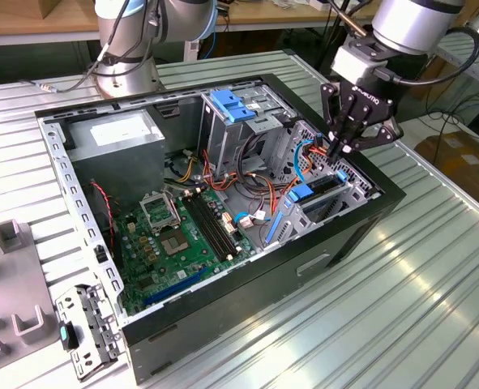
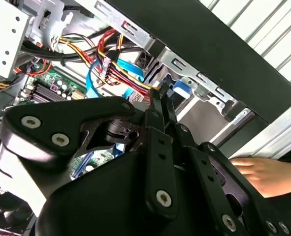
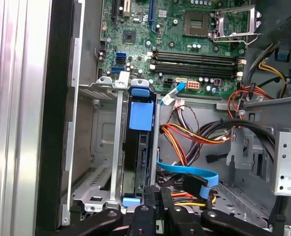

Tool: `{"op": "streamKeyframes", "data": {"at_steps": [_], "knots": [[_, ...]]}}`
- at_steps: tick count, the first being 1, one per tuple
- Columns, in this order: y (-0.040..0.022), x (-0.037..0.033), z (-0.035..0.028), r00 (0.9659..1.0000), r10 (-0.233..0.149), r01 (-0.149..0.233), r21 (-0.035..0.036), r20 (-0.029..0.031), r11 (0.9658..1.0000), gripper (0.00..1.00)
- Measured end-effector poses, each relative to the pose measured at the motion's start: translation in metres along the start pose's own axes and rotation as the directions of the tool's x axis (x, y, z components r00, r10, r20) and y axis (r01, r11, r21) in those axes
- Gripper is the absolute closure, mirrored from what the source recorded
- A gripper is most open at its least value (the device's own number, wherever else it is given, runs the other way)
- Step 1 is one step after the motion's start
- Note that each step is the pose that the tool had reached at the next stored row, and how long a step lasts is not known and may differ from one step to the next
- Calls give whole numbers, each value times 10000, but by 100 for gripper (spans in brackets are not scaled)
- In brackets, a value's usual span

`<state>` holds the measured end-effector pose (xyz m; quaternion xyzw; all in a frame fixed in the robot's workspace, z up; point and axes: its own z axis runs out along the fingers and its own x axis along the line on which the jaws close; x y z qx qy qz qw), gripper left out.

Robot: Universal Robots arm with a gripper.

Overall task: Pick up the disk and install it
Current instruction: 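Insert the first disk wire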

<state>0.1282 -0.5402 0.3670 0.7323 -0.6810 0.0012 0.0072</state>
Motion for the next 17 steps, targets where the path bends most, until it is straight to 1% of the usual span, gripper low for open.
{"op": "streamKeyframes", "data": {"at_steps": [1, 2, 4, 5, 6, 8, 17], "knots": [[6, 16, 4, 10000, 2, -2, 2, 22, 10000, 84], [19, 38, 9, 10000, 0, 0, 6, 79, 10000, 84], [41, 59, 17, 9999, -1, 1, 12, 160, 10000, 84], [75, 70, 25, 9998, -2, 1, 13, 180, 10000, 84], [90, 73, 30, 9998, -1, 1, 13, 180, 10000, 84], [100, 73, 34, 9998, 1, -1, 13, 180, 10000, 84], [105, 73, 35, 9998, 1, -1, 13, 180, 10000, 84]]}}
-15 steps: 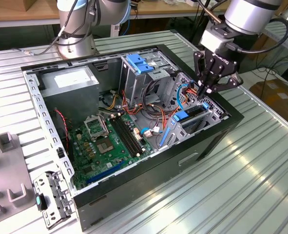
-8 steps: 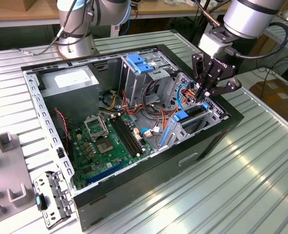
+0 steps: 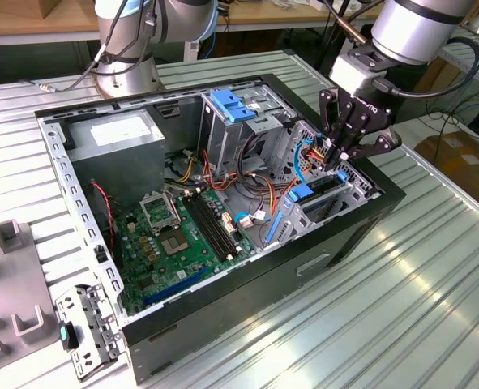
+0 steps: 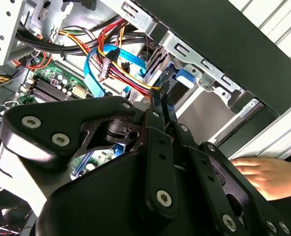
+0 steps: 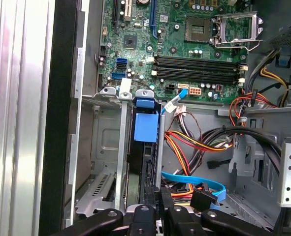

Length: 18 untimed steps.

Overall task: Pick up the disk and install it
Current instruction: 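Insert the first disk wire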

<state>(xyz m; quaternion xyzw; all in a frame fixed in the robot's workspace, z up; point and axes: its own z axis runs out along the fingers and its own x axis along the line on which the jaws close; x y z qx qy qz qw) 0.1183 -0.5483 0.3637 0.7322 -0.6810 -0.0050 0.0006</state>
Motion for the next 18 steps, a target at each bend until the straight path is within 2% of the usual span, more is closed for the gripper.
{"op": "streamKeyframes", "data": {"at_steps": [6, 12, 14, 18], "knots": [[1, 0, 6, 10000, 57, -57, 0, -1, 10000, 84], [2, 20, 50, 9992, 410, -410, 3, 6, 9992, 84], [2, 21, 68, 9977, 683, -683, 4, 7, 9977, 84], [14, 21, 81, 9972, 742, -742, 5, 6, 9972, 84]]}}
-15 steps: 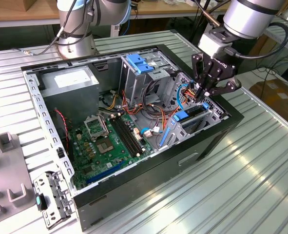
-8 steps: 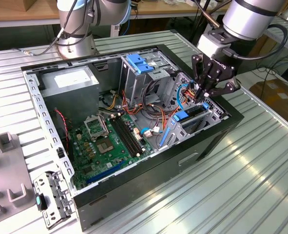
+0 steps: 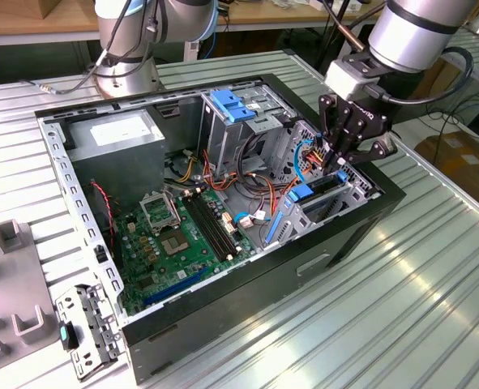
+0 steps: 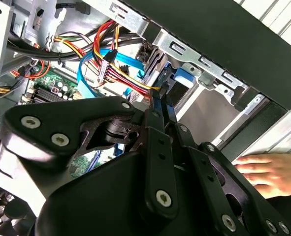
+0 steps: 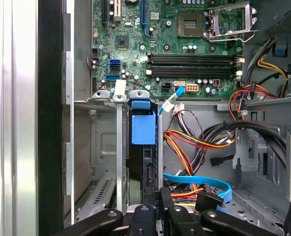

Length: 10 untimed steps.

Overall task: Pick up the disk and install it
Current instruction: 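Insert the first disk wire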

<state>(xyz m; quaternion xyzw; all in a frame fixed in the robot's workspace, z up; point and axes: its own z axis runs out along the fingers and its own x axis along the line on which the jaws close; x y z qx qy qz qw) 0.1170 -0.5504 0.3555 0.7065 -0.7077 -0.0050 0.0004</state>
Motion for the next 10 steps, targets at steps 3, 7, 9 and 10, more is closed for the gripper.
{"op": "streamKeyframes", "data": {"at_steps": [3, 7, 9, 10], "knots": [[1, 0, 12, 10000, 0, 0, 0, 3, 10000, 84], [9, 14, 26, 10000, 2, -2, 1, 1, 10000, 84], [16, 18, 30, 10000, 0, 0, 0, 2, 10000, 84], [17, 21, 31, 10000, 0, 0, 0, 2, 10000, 84]]}}
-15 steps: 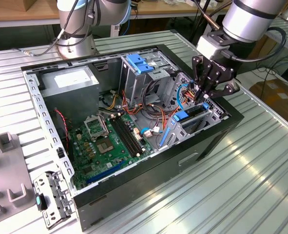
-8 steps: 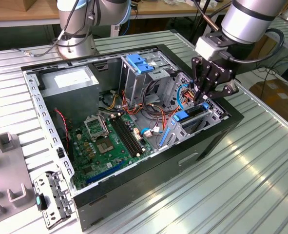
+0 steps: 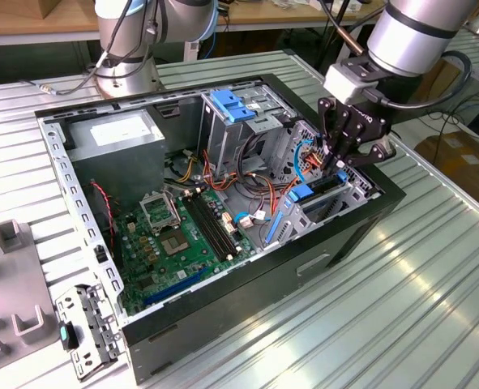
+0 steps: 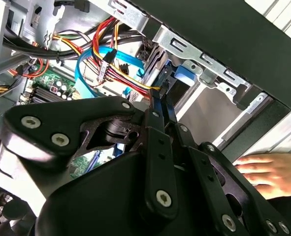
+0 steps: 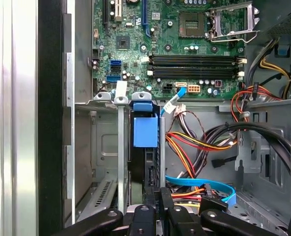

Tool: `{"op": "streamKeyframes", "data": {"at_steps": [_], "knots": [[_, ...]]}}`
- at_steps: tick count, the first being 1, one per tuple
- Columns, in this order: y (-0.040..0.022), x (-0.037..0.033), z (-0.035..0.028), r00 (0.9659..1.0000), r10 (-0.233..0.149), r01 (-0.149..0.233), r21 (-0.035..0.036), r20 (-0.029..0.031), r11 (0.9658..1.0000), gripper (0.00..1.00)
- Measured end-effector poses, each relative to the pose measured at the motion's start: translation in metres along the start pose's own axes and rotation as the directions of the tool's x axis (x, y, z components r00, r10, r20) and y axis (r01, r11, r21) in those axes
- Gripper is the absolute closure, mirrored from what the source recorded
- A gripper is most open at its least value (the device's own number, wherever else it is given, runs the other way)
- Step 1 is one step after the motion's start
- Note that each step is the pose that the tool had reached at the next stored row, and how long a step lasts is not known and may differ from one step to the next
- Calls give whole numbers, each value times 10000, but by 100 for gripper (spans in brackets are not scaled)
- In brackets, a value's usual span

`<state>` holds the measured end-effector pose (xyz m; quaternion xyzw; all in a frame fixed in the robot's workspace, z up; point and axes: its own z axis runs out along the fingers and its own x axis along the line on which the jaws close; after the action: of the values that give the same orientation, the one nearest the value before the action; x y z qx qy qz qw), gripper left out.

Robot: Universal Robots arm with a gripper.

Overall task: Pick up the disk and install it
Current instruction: 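Insert the first disk wire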

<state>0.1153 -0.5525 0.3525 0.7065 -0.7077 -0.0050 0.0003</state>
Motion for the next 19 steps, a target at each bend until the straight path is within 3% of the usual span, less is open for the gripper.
{"op": "streamKeyframes", "data": {"at_steps": [19], "knots": [[5, 27, 64, 10000, 58, -58, 0, -1, 10000, 84]]}}
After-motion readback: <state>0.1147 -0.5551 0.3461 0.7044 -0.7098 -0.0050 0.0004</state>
